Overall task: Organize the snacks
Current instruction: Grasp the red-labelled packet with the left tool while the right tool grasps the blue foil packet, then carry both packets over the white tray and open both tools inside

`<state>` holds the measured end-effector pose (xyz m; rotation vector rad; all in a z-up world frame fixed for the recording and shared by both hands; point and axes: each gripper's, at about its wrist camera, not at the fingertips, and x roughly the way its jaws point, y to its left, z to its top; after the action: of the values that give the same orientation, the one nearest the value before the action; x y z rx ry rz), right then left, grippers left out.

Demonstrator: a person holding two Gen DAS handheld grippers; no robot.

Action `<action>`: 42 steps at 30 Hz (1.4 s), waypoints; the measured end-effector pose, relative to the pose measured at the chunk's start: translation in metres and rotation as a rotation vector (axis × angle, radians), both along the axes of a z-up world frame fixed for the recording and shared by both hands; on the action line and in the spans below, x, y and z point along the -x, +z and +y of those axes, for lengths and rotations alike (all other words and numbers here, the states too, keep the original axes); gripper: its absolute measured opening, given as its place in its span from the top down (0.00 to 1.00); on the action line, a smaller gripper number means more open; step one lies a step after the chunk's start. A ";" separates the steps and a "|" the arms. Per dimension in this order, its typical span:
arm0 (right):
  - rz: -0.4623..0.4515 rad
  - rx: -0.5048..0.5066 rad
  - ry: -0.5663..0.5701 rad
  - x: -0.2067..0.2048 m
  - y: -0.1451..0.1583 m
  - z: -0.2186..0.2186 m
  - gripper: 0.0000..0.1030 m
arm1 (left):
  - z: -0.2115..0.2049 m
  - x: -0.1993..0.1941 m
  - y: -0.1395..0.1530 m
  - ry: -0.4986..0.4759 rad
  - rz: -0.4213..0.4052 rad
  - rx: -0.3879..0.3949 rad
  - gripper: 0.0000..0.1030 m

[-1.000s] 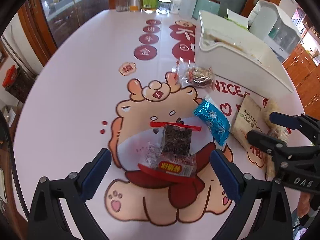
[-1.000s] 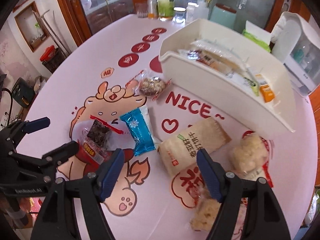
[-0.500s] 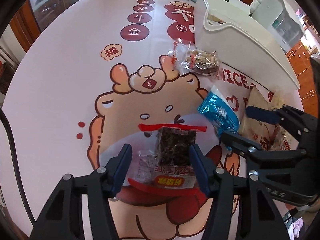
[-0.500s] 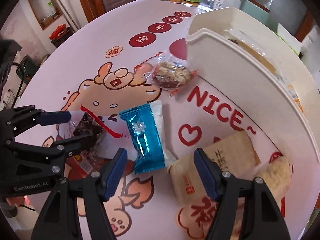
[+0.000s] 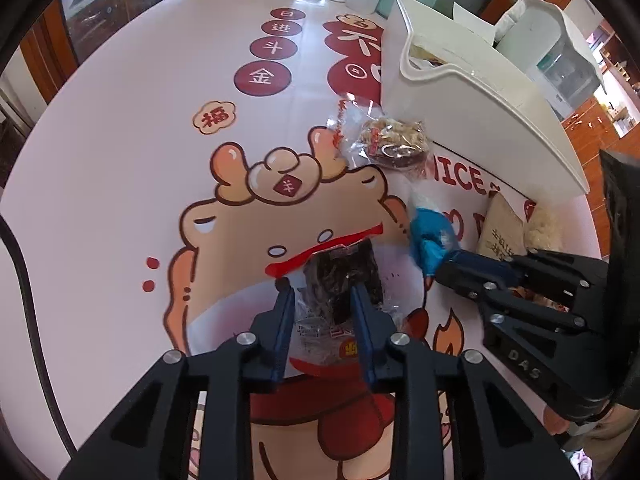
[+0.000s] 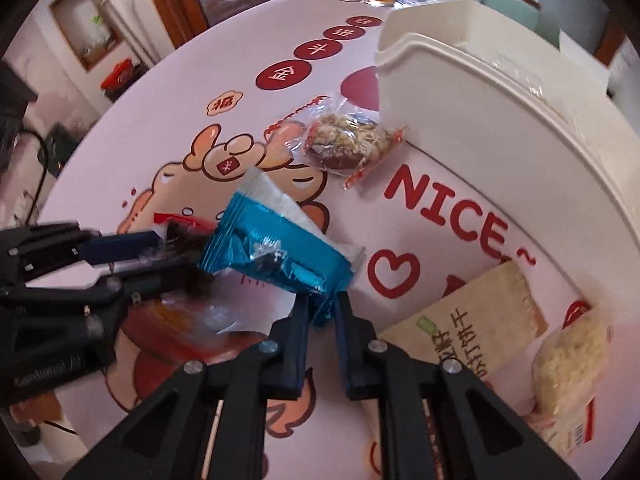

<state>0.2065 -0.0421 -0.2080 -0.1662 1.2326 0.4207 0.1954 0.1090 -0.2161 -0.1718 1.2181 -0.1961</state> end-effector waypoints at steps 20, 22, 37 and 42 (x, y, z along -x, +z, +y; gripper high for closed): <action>-0.095 -0.157 -0.128 0.026 0.058 -0.038 0.96 | 0.004 0.021 0.052 0.007 -0.142 -0.005 0.89; -0.109 -0.162 -0.136 0.028 0.063 -0.041 0.96 | -0.001 0.020 0.064 -0.002 -0.164 0.007 0.89; -0.364 -0.174 -0.346 0.014 0.182 -0.126 0.96 | -0.101 -0.035 0.237 -0.228 -0.509 0.041 0.89; -0.468 -0.128 -0.420 -0.008 0.229 -0.156 0.96 | -0.135 -0.064 0.284 -0.274 -0.610 0.004 0.89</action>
<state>0.2143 -0.1984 0.0206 0.1019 0.7481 0.0825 0.2596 -0.0264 0.0676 0.0548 0.6283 -0.4539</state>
